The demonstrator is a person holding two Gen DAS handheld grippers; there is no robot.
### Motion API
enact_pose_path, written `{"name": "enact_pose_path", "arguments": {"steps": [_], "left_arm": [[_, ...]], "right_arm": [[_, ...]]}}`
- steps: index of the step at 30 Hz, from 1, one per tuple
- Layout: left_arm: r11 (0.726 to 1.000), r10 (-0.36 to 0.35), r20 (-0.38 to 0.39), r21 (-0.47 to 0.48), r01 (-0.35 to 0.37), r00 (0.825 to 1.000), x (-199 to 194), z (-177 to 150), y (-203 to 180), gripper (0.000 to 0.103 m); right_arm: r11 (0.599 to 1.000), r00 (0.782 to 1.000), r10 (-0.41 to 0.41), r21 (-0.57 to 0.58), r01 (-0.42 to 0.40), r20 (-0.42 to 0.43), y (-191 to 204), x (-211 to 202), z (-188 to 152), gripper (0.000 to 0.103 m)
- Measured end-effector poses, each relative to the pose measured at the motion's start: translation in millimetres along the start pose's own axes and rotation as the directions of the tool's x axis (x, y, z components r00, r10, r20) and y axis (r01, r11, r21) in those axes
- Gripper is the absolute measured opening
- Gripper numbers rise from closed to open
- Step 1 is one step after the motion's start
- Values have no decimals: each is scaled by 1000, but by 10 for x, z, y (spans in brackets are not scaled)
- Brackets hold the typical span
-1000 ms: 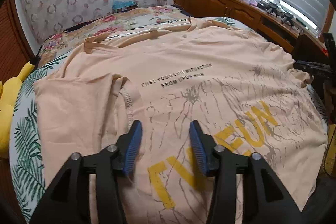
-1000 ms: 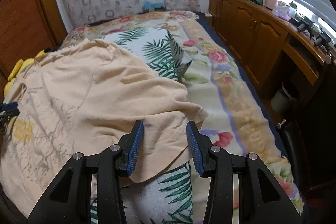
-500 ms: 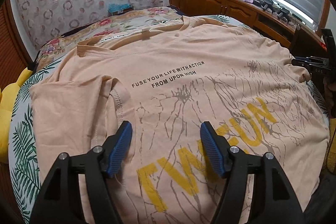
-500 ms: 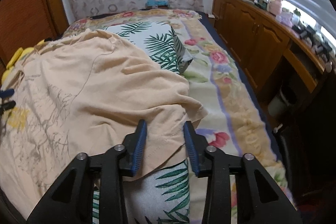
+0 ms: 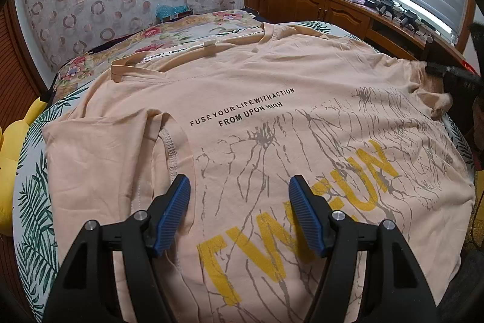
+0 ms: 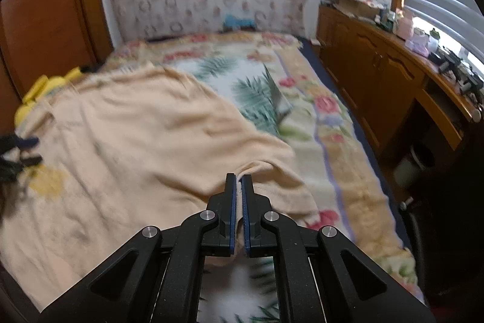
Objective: Fold small clothes
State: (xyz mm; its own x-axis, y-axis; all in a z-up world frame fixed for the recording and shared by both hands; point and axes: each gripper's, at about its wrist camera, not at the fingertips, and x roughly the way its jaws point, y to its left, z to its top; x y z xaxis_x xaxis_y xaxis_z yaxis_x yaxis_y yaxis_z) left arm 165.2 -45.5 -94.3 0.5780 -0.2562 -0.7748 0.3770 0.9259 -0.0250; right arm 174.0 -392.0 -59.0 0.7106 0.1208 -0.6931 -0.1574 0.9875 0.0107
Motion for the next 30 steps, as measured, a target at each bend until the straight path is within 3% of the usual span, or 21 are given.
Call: {"name": "enact_pose_path", "arguments": {"steps": [8, 17, 21, 25, 30], "left_arm": [[999, 15, -3, -33, -15, 1000, -26, -12, 37, 68], [992, 49, 87, -120, -38, 995, -434, -16, 235, 68], [989, 59, 101, -139, -45, 993, -521, -36, 298, 68], [988, 70, 109, -147, -53, 992, -557, -55, 316, 68], [986, 61, 118, -163, -41, 991, -564, -76, 313, 68]], "right_arm": [[989, 988, 126, -86, -119, 84, 461, -156, 414, 1], [937, 951, 308, -177, -302, 7, 1237, 126, 404, 1], [918, 941, 337, -212, -336, -35, 1503, 235, 342, 1], [915, 937, 347, -203, -349, -45, 1507, 240, 332, 1], [929, 944, 329, -179, -325, -7, 1358, 132, 398, 17]]}}
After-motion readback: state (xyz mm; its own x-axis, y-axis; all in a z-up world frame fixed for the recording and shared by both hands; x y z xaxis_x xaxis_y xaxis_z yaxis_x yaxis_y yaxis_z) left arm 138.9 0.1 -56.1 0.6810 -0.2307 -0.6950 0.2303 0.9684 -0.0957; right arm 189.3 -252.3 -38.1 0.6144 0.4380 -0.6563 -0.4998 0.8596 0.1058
